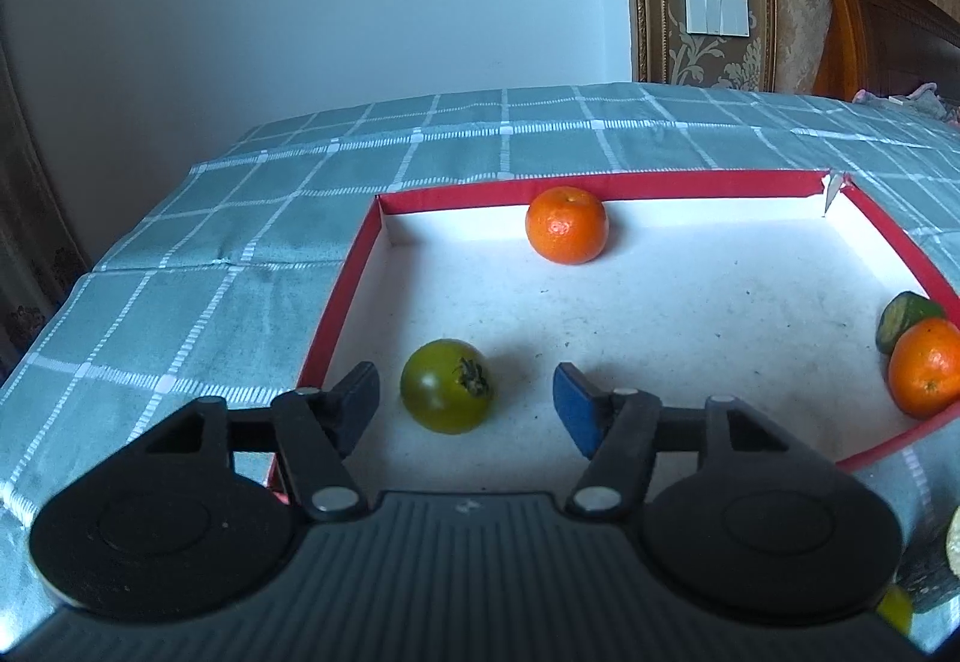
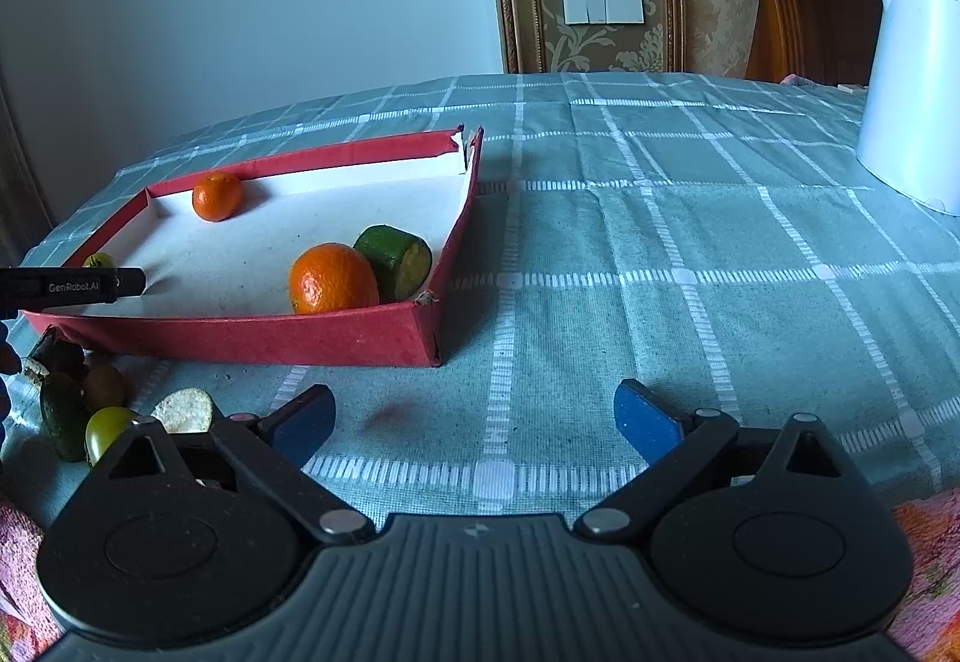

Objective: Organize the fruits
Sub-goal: 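Carry the green tomato into the red tray and open the left gripper, then lower the right gripper onto the dark bark-skinned cylinder piece and close, then carry the cylinder piece into the red tray and open the right gripper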

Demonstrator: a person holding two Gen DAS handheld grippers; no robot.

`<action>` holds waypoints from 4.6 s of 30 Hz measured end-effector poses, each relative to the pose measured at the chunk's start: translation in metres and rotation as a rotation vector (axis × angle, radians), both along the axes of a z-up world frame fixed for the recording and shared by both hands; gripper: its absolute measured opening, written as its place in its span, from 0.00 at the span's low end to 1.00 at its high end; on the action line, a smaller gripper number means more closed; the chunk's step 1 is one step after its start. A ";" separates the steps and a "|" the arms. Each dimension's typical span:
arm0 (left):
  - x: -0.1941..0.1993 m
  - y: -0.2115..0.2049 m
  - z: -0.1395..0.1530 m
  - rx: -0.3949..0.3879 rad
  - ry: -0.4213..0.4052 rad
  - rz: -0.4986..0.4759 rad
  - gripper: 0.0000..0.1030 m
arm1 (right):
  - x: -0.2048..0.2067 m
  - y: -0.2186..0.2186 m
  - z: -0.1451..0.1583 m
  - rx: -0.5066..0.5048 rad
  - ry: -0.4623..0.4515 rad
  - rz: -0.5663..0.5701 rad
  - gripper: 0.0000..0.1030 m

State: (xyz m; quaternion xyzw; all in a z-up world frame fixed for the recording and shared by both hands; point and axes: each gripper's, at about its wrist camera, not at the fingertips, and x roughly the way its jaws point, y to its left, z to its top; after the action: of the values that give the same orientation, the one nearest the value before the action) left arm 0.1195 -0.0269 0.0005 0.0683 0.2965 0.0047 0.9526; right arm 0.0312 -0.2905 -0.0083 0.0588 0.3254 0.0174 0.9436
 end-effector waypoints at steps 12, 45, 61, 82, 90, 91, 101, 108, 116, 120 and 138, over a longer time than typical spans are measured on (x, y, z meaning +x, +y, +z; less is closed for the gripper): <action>-0.063 0.008 0.035 -0.031 -0.079 -0.012 0.91 | 0.000 -0.001 0.001 0.012 -0.003 -0.001 0.97; -0.114 0.045 -0.018 -0.131 0.037 0.018 1.00 | -0.001 -0.001 0.000 -0.004 0.000 -0.009 0.97; -0.114 0.045 -0.017 -0.130 0.038 0.018 1.00 | -0.048 0.007 0.019 0.075 -0.212 0.098 0.97; -0.114 0.045 -0.017 -0.130 0.038 0.018 1.00 | -0.048 0.074 0.012 -0.089 -0.102 0.287 0.51; -0.114 0.045 -0.017 -0.130 0.038 0.018 1.00 | -0.036 0.077 0.011 -0.096 -0.080 0.297 0.43; -0.114 0.045 -0.017 -0.130 0.038 0.018 1.00 | -0.035 0.077 0.010 -0.092 -0.075 0.297 0.42; -0.114 0.045 -0.017 -0.130 0.038 0.018 1.00 | -0.029 0.078 0.003 -0.084 -0.044 0.314 0.31; -0.114 0.045 -0.017 -0.130 0.038 0.017 1.00 | -0.030 0.079 0.003 -0.091 -0.046 0.314 0.31; -0.114 0.045 -0.017 -0.131 0.038 0.018 1.00 | -0.031 0.077 0.005 -0.079 -0.054 0.307 0.31; -0.114 0.045 -0.017 -0.130 0.038 0.017 1.00 | -0.032 0.076 0.009 -0.070 -0.065 0.304 0.31; -0.114 0.045 -0.017 -0.130 0.038 0.017 1.00 | 0.031 0.084 0.048 -0.095 -0.128 0.247 0.31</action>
State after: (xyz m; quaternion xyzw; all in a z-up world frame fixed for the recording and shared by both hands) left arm 0.0055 0.0184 -0.0165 0.0036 0.3146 -0.0077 0.9492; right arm 0.0619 -0.2062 0.0395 -0.0279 0.2700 0.1218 0.9547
